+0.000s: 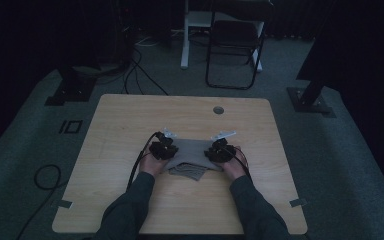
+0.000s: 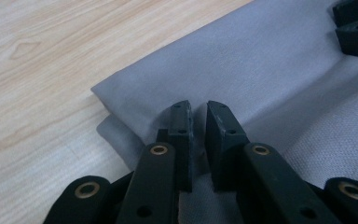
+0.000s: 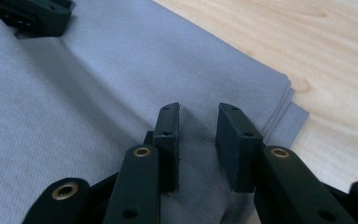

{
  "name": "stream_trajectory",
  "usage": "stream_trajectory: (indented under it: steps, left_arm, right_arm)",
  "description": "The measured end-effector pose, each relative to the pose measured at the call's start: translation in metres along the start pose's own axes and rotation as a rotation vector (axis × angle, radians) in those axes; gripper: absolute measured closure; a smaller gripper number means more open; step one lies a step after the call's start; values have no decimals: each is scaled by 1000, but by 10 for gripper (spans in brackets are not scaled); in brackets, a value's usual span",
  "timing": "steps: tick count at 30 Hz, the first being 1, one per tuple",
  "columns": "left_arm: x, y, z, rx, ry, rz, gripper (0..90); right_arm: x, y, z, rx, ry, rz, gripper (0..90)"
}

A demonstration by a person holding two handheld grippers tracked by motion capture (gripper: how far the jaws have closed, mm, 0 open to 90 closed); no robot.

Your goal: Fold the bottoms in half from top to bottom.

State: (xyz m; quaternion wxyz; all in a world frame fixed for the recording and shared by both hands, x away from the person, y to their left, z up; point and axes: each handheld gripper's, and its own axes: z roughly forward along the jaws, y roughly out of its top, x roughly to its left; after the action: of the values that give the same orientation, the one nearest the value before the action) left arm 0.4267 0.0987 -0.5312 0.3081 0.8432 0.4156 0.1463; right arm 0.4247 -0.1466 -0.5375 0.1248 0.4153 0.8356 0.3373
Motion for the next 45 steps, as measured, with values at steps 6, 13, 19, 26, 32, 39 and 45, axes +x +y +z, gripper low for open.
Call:
stream_trajectory:
  steps: [6,13,19,26,32,39,45]
  left_arm:
    - [8,5,10,-28,31,-55,802]
    - [16,16,16,-37,58,-86,784]
    - [15,15,4,-57,46,-77,765]
    - [9,0,-24,-128,10,-79,765]
    - [0,-8,-39,-154,0,-61,778]
    - [-14,-24,-55,-171,-27,-24,786]
    - [-26,-39,-63,-153,-51,27,776]
  right_arm:
    - [-6,14,13,-7,-40,-17,706]
    - [-14,27,23,-10,-79,17,659]
    - [-12,29,17,-23,-40,33,641]
    - [-3,24,-6,-16,23,-3,641]
    - [1,16,-19,-23,81,-9,643]
    - [10,-2,-35,-27,149,-33,644]
    - [17,-18,-46,-25,184,-79,622]
